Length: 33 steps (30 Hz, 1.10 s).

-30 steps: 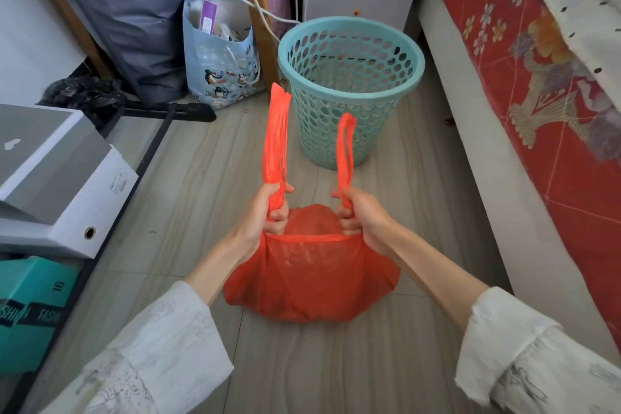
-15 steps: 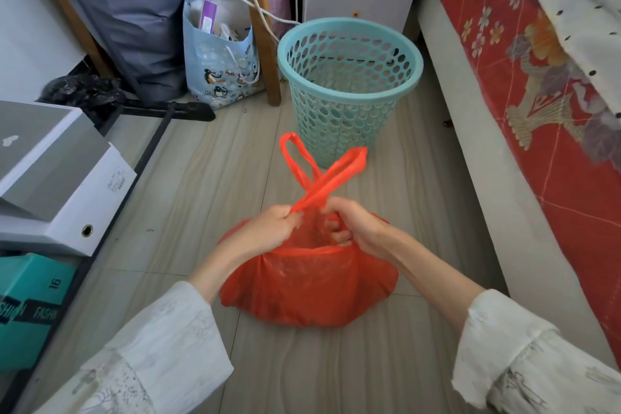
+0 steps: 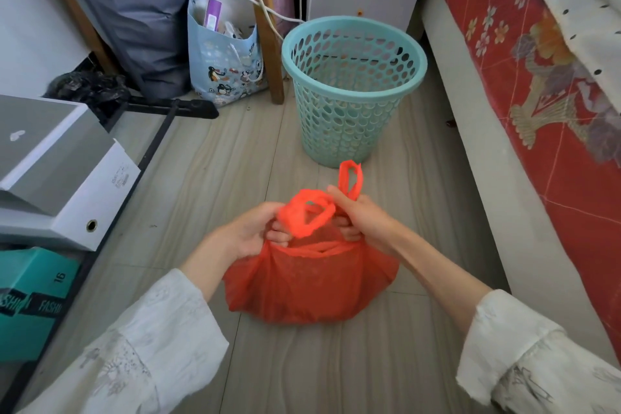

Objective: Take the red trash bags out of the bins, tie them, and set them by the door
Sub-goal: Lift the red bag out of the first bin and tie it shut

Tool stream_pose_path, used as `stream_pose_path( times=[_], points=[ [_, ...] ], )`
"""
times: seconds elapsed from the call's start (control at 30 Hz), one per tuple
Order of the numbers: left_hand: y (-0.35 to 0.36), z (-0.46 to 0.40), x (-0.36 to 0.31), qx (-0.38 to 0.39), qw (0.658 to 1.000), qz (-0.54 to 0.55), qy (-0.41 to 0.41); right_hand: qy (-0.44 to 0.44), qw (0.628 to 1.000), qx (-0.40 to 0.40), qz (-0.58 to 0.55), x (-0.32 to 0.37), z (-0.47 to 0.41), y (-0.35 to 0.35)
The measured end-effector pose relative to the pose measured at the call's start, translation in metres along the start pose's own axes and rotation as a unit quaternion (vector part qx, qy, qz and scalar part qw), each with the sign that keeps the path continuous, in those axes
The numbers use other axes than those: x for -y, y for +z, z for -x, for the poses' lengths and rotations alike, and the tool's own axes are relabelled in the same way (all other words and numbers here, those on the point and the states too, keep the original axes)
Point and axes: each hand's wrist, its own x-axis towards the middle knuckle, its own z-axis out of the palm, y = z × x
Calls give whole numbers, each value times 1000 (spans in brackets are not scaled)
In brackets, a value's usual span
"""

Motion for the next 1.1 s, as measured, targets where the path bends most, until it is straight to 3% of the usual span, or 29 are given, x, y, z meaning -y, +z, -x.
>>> stream_pose_path(
  times=[0.1, 0.2, 0.27, 0.33, 0.4, 0.5, 0.63, 0.73, 0.8, 0.93, 1.03, 1.1],
  points=[
    [-2, 1, -4, -26, 999, 42, -3, -39, 986, -35, 160, 3, 4, -4],
    [0, 4, -10, -19, 999, 38, -2, -138, 906, -109, 385, 2, 3, -2],
    [4, 6, -15, -10, 1000, 17, 0, -190, 862, -169, 438, 1, 4, 3],
    [8, 9, -17, -3, 1000, -13, 7, -212, 861, -233, 399, 1, 1, 2],
    [11, 11, -18, -2, 999, -46, 12, -188, 895, -277, 295, 4, -3, 1],
    [16, 12, -16, -13, 996, -81, 31, -115, 957, -265, 12, 9, -8, 5],
    [21, 13, -17, -62, 990, -100, 80, -116, 953, -238, -149, 16, -5, 5],
    [26, 13, -17, -113, 979, -122, 115, -118, 955, -202, -185, 21, -1, 1],
    [27, 12, -19, -172, 962, -115, 179, -108, 964, -198, -139, 21, -1, -3],
    [24, 15, -28, -190, 926, 56, 321, -103, 968, -207, -101, 16, 1, -6],
    [17, 12, -24, -277, 908, 170, 265, -112, 968, -190, -122, 14, 3, -7],
    [16, 7, -18, -277, 939, 140, 145, -121, 969, -177, -120, 15, 5, -6]
  ],
)
